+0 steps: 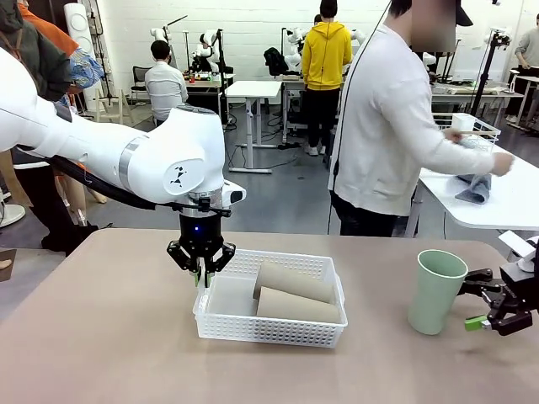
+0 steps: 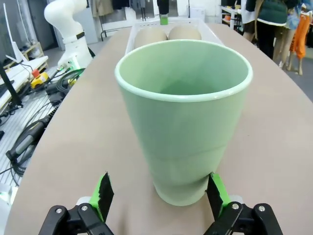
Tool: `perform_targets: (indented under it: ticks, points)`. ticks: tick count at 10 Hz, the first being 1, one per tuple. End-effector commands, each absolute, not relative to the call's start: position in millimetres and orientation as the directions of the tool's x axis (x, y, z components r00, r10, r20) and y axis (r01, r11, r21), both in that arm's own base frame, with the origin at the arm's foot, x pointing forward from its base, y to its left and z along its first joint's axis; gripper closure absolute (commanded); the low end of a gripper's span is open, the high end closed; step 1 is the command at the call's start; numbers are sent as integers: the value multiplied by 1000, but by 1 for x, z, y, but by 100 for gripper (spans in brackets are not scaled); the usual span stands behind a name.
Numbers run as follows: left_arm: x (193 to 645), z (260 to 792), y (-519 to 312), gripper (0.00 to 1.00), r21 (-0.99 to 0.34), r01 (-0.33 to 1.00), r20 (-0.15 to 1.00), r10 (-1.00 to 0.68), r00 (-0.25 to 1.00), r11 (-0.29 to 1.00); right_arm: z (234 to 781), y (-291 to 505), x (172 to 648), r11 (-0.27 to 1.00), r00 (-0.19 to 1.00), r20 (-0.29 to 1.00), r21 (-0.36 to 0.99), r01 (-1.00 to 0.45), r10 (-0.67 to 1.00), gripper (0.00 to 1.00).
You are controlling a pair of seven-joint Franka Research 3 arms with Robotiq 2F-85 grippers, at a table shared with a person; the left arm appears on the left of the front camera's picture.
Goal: Clean and organize the cups into the basket.
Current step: Pick up the Reusable plastic cup from the right side of the table and stack it inside the Organizing basket in the center of the table.
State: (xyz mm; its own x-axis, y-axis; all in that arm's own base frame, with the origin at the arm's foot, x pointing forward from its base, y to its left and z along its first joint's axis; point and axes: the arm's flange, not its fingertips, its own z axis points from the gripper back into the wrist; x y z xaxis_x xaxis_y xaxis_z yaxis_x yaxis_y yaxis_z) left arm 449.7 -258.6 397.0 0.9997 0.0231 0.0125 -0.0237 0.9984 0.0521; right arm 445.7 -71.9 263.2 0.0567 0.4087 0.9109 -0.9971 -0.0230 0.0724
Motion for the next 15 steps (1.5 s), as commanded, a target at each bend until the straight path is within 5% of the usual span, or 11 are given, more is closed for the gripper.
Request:
perform_targets:
  ticks: [1,12,13,14,15]
  points:
    - [449,397,-261,100,52,-36,18,35,999,998,257,-62,457,-29,30,908,46,-999,418,0]
    - [449,397,-261,100,52,-36,18,35,999,998,243,-9,489,-97,66,942,104,-990,330,0]
    - [449,397,-261,100,52,-36,18,35,999,998,242,-9,489,-123,50,947,94,-988,319,59]
    - [449,397,-261,100,52,-36,18,35,999,998,242,-10,489,-131,46,947,91,-987,317,59]
    - [449,397,-261,100,52,-36,18,35,999,998,242,-12,488,-128,44,950,88,-988,310,100]
